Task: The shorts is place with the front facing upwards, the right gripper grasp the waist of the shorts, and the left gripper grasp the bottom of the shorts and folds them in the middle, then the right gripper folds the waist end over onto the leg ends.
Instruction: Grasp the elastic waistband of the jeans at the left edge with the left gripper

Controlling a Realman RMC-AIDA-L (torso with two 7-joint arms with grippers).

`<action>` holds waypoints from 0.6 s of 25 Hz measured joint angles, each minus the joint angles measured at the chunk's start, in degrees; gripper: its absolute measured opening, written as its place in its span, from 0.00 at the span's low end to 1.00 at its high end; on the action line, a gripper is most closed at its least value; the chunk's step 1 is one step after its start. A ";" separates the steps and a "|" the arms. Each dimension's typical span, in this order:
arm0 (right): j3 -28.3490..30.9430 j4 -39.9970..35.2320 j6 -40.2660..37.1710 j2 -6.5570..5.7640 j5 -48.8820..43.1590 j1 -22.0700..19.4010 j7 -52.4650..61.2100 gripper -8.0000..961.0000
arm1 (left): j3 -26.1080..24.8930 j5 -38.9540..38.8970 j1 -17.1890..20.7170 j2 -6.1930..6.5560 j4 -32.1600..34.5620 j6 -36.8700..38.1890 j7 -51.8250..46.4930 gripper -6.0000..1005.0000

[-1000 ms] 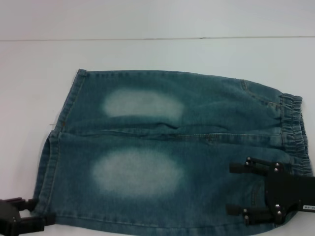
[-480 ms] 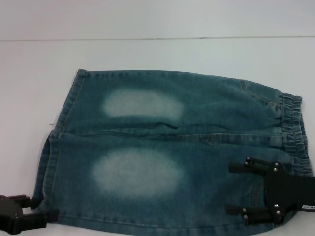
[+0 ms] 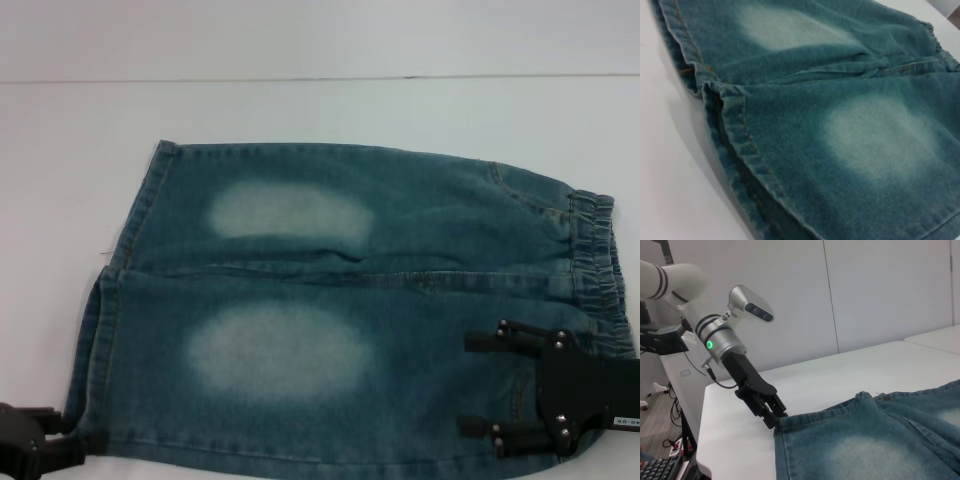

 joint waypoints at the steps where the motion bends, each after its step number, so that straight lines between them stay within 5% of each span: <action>1: 0.00 0.00 -0.01 0.00 0.00 0.01 0.00 0.99 | 0.17 0.08 -0.03 -0.06 0.40 -0.28 0.00 0.57; 3: 0.07 0.00 -0.07 0.00 0.00 0.02 0.02 0.99 | 0.40 0.09 -0.04 -0.25 1.28 -0.96 -0.01 0.51; 6: 0.16 0.00 -0.24 0.00 0.00 0.04 0.15 0.99 | 0.42 -0.22 -0.04 -0.40 2.03 -1.50 0.00 0.28; 15: 0.26 0.00 -0.66 -0.04 0.23 0.03 0.41 0.99 | 0.53 -0.42 -0.82 -0.47 2.12 -2.04 0.01 0.11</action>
